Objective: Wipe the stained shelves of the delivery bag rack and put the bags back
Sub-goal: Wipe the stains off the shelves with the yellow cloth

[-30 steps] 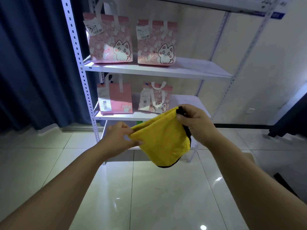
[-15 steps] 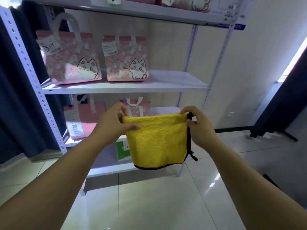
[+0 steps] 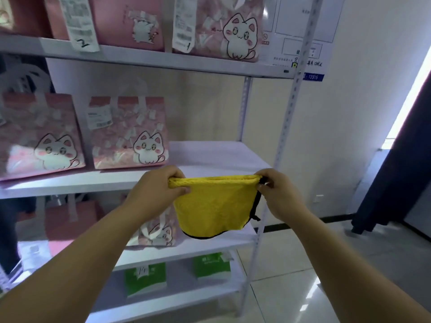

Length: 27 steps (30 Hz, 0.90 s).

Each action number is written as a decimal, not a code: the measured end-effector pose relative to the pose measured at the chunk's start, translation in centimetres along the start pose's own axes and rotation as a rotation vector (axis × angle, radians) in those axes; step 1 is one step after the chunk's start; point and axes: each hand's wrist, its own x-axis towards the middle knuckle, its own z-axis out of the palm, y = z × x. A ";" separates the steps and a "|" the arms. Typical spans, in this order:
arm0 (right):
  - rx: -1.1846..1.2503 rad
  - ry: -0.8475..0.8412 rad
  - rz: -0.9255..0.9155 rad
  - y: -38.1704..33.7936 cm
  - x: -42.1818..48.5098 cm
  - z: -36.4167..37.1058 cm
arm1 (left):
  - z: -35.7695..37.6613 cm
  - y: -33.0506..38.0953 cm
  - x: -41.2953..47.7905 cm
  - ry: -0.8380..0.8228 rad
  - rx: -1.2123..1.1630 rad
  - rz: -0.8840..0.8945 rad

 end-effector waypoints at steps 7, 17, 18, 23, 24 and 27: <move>0.131 0.031 0.072 4.0 6.0 -0.1 | 3.6 0.0 7.4 -0.007 -0.071 0.010; 0.121 0.121 0.119 6.8 16.5 0.0 | 6.7 -2.0 19.9 -0.025 -0.194 -0.001; 0.110 0.147 0.105 7.0 17.8 -0.1 | 7.0 -2.1 21.4 -0.025 -0.214 0.004; 0.086 0.453 -0.029 7.1 23.0 -0.1 | 8.7 -1.0 29.3 0.001 -0.481 0.059; 0.102 0.531 -0.089 7.1 23.6 -0.1 | 9.3 -0.9 30.7 0.017 -0.507 0.081; -0.127 0.665 -0.381 7.7 24.6 0.3 | 12.2 -2.0 33.6 0.038 -0.434 0.101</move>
